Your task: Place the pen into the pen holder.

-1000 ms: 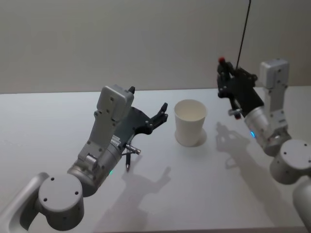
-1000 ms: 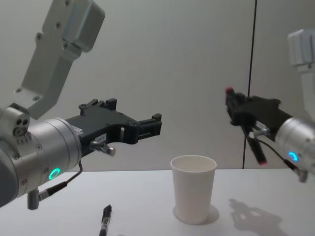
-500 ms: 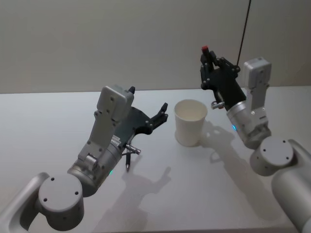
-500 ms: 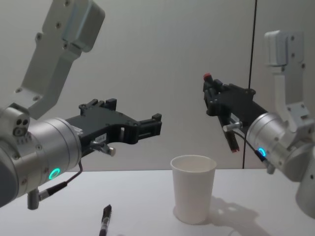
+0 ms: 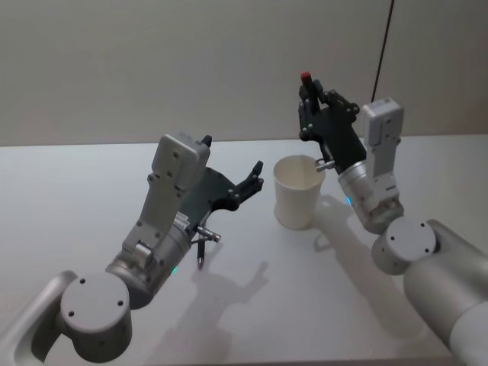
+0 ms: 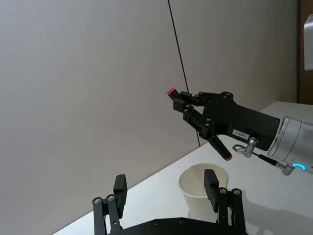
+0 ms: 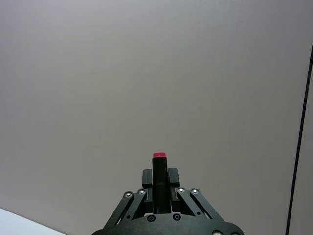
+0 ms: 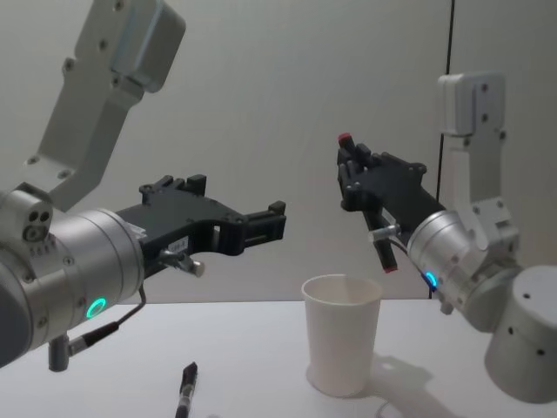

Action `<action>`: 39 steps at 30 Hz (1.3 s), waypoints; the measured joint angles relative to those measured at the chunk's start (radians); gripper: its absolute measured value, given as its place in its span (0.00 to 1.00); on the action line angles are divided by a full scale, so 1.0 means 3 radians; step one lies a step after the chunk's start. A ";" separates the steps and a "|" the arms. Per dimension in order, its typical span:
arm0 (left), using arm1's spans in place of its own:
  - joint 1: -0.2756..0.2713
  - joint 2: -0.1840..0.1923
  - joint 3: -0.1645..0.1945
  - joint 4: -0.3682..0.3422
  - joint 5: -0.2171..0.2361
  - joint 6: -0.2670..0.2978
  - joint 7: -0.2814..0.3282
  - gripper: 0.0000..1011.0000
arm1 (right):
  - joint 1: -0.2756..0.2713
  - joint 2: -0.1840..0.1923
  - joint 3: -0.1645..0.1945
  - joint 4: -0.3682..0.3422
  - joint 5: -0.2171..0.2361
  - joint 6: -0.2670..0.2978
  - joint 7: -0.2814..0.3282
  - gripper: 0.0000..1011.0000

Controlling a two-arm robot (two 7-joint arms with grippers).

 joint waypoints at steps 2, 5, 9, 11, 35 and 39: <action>0.0000 0.0000 0.0000 0.0000 0.0000 0.0000 0.0000 0.99 | 0.0067 -0.0033 -0.0011 0.0150 -0.0009 -0.0089 -0.0025 0.18; 0.0000 0.0000 0.0000 0.0000 0.0000 0.0000 0.0000 0.99 | 0.0139 -0.0069 -0.0027 0.0315 -0.0029 -0.0217 -0.0070 0.18; 0.0000 0.0000 0.0000 0.0000 0.0000 0.0000 0.0000 0.99 | 0.0223 -0.0114 -0.0047 0.0512 -0.0056 -0.0350 -0.0135 0.18; 0.0000 0.0000 0.0000 0.0000 0.0000 0.0000 0.0000 0.99 | 0.0268 -0.0139 -0.0058 0.0615 -0.0070 -0.0407 -0.0168 0.18; 0.0000 0.0000 0.0000 0.0000 0.0000 0.0000 0.0000 0.99 | 0.0443 -0.0276 -0.0147 0.1072 -0.0244 -0.0633 -0.0511 0.18; 0.0000 0.0000 0.0000 0.0000 0.0000 0.0000 0.0000 0.99 | 0.0449 -0.0285 -0.0158 0.1094 -0.0274 -0.0640 -0.0558 0.18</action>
